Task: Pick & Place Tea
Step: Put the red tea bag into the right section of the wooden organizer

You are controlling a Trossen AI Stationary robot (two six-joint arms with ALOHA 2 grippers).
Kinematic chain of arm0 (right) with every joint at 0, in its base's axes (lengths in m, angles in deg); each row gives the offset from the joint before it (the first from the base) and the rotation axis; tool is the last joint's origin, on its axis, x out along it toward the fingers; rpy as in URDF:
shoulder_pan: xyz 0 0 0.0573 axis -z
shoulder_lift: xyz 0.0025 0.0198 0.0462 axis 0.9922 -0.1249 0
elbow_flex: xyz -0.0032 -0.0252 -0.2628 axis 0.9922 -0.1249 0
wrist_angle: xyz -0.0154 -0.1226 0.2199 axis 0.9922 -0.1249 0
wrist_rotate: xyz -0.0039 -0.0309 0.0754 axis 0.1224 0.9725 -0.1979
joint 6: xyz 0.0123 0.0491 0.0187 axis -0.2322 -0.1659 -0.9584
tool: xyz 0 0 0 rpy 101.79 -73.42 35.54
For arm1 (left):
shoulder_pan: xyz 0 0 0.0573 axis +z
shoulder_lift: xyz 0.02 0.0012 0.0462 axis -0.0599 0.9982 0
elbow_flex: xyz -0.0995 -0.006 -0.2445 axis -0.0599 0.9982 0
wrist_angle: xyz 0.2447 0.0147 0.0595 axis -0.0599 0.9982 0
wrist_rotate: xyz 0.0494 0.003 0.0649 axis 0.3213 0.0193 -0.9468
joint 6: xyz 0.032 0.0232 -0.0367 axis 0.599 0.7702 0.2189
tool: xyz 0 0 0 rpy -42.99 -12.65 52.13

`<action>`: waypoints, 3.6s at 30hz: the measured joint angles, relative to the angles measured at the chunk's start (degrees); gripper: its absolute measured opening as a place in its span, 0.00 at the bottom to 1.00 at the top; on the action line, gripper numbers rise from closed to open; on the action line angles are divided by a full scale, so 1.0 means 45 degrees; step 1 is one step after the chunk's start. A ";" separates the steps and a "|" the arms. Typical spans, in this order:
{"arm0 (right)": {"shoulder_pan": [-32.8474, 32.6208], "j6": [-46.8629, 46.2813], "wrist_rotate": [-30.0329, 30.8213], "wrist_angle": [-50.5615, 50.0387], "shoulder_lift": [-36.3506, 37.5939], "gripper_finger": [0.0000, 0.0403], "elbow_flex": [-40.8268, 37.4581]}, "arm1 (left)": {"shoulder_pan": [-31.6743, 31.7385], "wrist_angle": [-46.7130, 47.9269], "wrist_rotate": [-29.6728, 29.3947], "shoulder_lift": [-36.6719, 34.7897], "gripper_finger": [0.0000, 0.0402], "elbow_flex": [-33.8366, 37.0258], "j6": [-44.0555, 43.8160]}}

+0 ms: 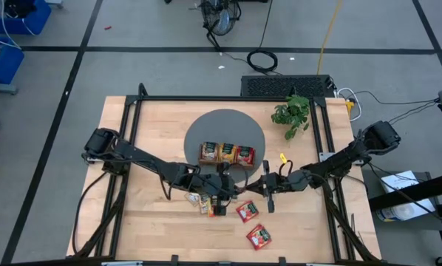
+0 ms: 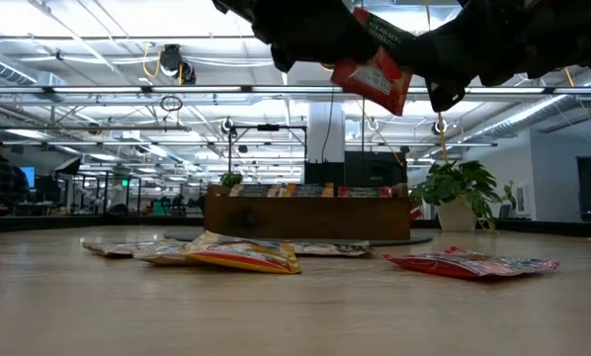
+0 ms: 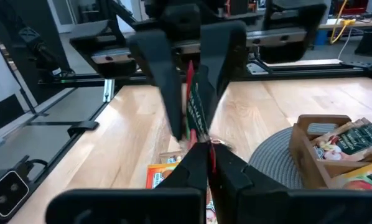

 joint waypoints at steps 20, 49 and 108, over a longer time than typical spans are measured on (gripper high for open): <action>-0.0102 -0.0146 0.0010 -0.0234 0.0005 0.00 0.0000 | -0.2751 0.4639 -0.1753 -0.3347 0.49 -0.0028 -0.1120; 0.4139 -0.0090 -0.2043 -0.8786 0.3110 0.00 0.1433 | -0.2490 -0.8442 -0.0470 -0.6151 0.02 1.0801 0.1300; 0.5840 -0.0475 -0.2256 -0.8537 -0.0141 0.00 0.1787 | -0.2297 -0.9780 -0.1328 -0.6027 0.09 1.1590 0.0225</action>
